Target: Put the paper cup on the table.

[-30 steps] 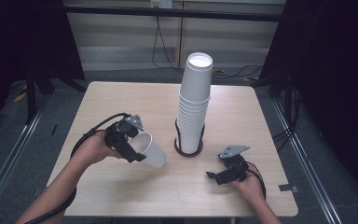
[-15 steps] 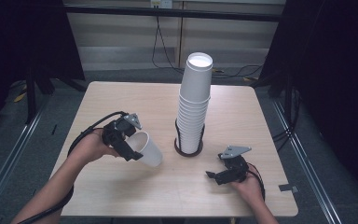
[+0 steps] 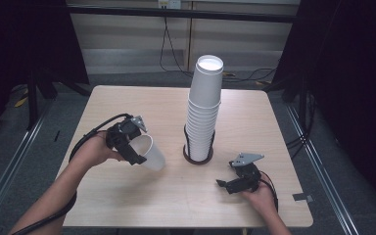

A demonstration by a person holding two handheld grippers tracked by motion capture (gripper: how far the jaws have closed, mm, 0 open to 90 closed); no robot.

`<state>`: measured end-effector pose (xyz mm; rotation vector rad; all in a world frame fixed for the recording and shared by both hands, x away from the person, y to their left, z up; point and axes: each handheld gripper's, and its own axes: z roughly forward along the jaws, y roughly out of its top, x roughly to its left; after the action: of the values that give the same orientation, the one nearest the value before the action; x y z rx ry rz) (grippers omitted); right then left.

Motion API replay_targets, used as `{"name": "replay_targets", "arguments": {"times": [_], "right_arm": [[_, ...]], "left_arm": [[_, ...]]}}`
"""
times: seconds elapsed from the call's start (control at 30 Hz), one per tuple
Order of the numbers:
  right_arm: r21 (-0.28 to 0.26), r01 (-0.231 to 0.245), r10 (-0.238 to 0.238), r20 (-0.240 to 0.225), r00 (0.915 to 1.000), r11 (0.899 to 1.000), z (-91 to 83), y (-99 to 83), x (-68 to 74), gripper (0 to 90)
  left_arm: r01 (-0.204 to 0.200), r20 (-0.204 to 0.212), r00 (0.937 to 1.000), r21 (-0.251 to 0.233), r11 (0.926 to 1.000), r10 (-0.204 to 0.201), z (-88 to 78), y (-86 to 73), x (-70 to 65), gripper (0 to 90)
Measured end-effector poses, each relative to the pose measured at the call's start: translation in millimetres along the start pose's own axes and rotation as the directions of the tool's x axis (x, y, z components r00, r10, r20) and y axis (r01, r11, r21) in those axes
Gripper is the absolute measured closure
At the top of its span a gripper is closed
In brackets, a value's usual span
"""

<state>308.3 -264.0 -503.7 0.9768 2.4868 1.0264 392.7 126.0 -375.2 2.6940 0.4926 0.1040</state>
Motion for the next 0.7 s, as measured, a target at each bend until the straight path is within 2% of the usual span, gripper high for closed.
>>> {"name": "replay_targets", "arguments": {"times": [0.03,0.13,0.2,0.3,0.37,0.43,0.47,0.7], "right_arm": [[0.0,0.0,0.0,0.0,1.0,1.0,0.0,0.0,0.0,10.8],[0.0,0.0,0.0,0.0,1.0,1.0,0.0,0.0,0.0,10.8],[0.0,0.0,0.0,0.0,1.0,1.0,0.0,0.0,0.0,10.8],[0.0,0.0,0.0,0.0,1.0,1.0,0.0,0.0,0.0,10.8],[0.0,-0.001,0.001,0.0,1.0,1.0,0.0,0.0,0.0,10.8],[0.0,-0.001,0.001,0.0,1.0,1.0,0.0,0.0,0.0,10.8],[0.0,0.0,0.0,0.0,1.0,1.0,0.0,0.0,0.0,10.8],[0.0,-0.002,0.002,0.0,1.0,1.0,0.0,-0.1,0.1,10.8]], "left_arm": [[-0.004,-0.001,1.0,0.015,0.9999,0.004,0.5,-0.2,0.9,10.5],[0.016,-0.013,0.9998,0.012,0.9998,-0.016,3.7,-1.4,1.0,10.2],[-0.002,-0.018,0.9998,0.031,0.9995,0.002,4.5,-1.4,3.4,9.9],[0.008,-0.017,0.9998,0.042,0.9991,-0.007,7.3,-1.8,3.2,9.4],[0.02,-0.018,0.9996,0.039,0.9991,-0.019,9.1,-1.7,2.8,9.3],[0.011,-0.022,0.9997,0.042,0.9991,-0.01,9.9,-1.2,4.0,9.2],[0.025,-0.022,0.9995,0.04,0.9989,-0.024,10.3,-0.9,4.0,9.2],[0.012,-0.028,0.9996,0.069,0.9975,-0.01,14.1,1.3,4.7,8.9]]}}
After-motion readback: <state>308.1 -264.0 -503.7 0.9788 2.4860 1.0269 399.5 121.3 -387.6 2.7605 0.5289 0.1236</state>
